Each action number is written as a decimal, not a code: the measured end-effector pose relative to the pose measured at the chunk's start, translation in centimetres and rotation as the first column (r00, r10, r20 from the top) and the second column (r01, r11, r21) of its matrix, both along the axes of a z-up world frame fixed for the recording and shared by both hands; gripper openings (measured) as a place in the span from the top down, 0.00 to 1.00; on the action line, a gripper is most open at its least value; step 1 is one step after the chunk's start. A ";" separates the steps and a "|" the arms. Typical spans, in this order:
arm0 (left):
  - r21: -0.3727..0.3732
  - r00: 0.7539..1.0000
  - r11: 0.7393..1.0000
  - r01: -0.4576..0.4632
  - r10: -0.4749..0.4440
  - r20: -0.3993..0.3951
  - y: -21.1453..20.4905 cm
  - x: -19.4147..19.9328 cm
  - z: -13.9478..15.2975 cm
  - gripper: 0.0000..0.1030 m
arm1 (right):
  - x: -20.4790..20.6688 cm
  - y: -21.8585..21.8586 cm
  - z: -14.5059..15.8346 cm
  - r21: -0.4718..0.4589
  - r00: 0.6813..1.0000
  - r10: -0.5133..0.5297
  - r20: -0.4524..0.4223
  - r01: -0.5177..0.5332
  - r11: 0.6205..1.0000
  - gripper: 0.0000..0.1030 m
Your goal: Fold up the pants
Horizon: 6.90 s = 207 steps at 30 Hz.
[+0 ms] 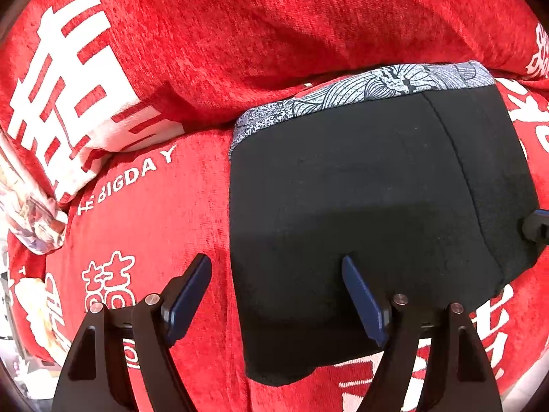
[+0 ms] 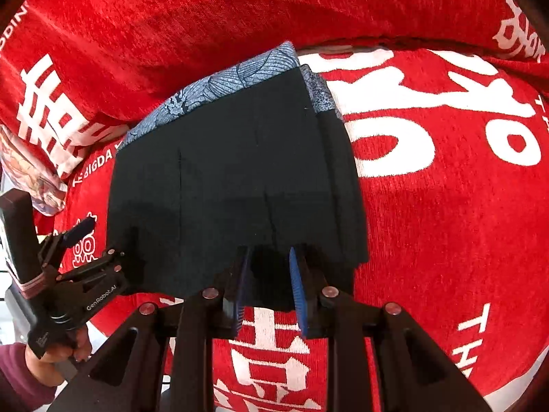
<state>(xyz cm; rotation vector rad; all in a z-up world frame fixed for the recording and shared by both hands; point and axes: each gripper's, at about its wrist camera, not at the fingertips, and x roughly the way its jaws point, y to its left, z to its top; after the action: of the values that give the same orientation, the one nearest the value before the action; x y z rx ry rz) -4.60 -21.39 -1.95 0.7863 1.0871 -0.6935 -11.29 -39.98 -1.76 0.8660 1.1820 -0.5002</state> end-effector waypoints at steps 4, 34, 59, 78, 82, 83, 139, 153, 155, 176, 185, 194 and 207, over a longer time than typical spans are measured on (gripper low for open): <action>0.005 1.000 1.000 -0.005 0.005 0.002 -0.1 -0.1 0.0 0.23 | 0.2 0.0 0.0 -0.004 1.000 0.026 -0.009 -0.026 1.000 0.76; -0.024 0.981 0.983 -0.181 0.179 -0.071 2.1 7.4 0.8 0.23 | -1.0 -1.2 0.9 0.030 0.999 -0.029 0.015 0.028 0.999 0.74; -0.012 0.978 0.985 -0.174 0.171 -0.122 -0.2 9.0 -1.8 0.23 | 3.0 -7.0 2.1 -0.048 0.994 -0.058 0.092 0.063 0.997 0.53; -0.010 0.977 0.986 -0.168 0.166 -0.135 -0.1 9.0 -1.9 0.23 | 0.1 -6.1 -0.1 0.046 0.998 -0.055 0.006 0.055 0.997 0.54; -0.003 0.975 0.984 -0.179 0.177 -0.131 0.0 9.0 -1.8 0.17 | -0.9 -6.0 -0.2 0.070 0.997 -0.074 0.013 0.073 0.995 0.47; 0.007 0.976 0.983 -0.183 0.182 -0.120 0.0 9.0 -1.8 0.10 | -1.1 -6.0 -0.2 0.073 0.997 -0.077 0.013 0.076 0.994 0.47; -0.259 0.797 0.959 -0.116 -0.065 -0.600 -0.4 6.4 -0.2 0.43 | -0.3 -8.8 -3.2 0.430 0.944 -0.103 0.314 -0.045 0.902 0.59; -0.143 0.826 0.982 -0.125 0.023 -0.564 7.2 1.8 0.0 0.43 | -5.0 -1.1 -2.4 0.521 0.952 -0.122 0.280 -0.045 0.852 0.59; -0.099 0.861 0.986 -0.134 0.067 -0.504 7.5 2.1 -1.4 0.33 | -5.1 -0.6 -4.2 0.509 0.969 -0.111 0.221 -0.017 0.861 0.57; -0.054 0.925 0.975 -0.215 0.185 -0.332 9.3 1.7 2.3 0.21 | -8.0 -0.2 0.2 0.175 0.999 -0.047 -0.014 0.049 0.983 0.39; -0.067 0.940 0.979 -0.191 0.163 -0.298 7.5 -0.9 1.4 0.21 | -11.1 5.3 -1.7 0.400 0.999 -0.028 0.030 0.014 0.917 0.76; -0.028 0.949 0.985 -0.172 0.158 -0.273 7.3 -0.1 -0.3 0.18 | -10.3 4.3 -1.9 0.269 0.997 -0.076 0.000 0.074 0.960 0.86; -0.014 0.965 0.997 -0.075 0.069 -0.255 10.3 -3.8 4.3 0.18 | -10.6 8.4 1.5 0.143 0.989 -0.100 -0.107 0.115 0.983 0.65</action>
<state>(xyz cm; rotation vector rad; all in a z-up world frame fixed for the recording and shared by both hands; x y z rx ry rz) -8.39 -11.08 2.37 0.6452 1.3310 -0.7581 -21.84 -31.62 -0.28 1.0469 1.2807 -0.5536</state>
